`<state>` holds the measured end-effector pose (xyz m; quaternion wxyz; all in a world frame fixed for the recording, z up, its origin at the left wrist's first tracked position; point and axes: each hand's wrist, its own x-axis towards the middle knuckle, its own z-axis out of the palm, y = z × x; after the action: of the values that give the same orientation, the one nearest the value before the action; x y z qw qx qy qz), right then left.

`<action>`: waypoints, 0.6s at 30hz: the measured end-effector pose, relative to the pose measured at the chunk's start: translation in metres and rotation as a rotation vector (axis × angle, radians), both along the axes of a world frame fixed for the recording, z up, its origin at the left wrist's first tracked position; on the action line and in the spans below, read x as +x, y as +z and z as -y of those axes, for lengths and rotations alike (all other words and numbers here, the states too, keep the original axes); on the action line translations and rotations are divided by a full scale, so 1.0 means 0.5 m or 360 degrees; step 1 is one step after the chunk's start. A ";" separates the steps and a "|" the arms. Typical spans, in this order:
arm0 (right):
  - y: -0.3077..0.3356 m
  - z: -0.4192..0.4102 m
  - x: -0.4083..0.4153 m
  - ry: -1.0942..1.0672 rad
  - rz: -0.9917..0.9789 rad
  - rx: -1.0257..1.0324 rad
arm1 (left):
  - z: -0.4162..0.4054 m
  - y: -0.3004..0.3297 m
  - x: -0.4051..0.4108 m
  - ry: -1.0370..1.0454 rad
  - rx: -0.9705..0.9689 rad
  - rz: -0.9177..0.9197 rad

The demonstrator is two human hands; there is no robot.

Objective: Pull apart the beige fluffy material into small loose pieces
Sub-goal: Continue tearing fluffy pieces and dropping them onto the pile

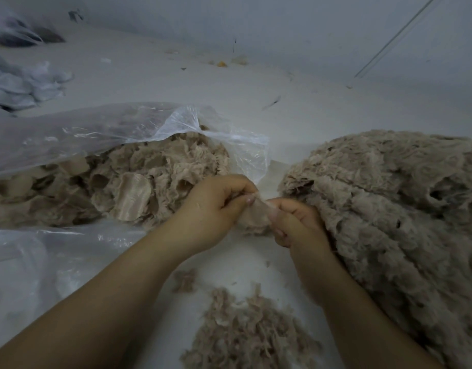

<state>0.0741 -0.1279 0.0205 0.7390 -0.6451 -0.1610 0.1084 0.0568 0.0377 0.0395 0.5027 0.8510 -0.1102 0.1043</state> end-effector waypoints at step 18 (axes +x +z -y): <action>0.001 -0.014 -0.001 -0.0293 -0.0159 0.0094 | 0.031 -0.024 -0.023 -0.0063 -0.0837 -0.0722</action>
<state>0.0737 -0.1208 0.0209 0.7717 -0.6289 -0.0672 0.0671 0.0452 0.0223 0.0277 0.7184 0.6917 0.0186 -0.0724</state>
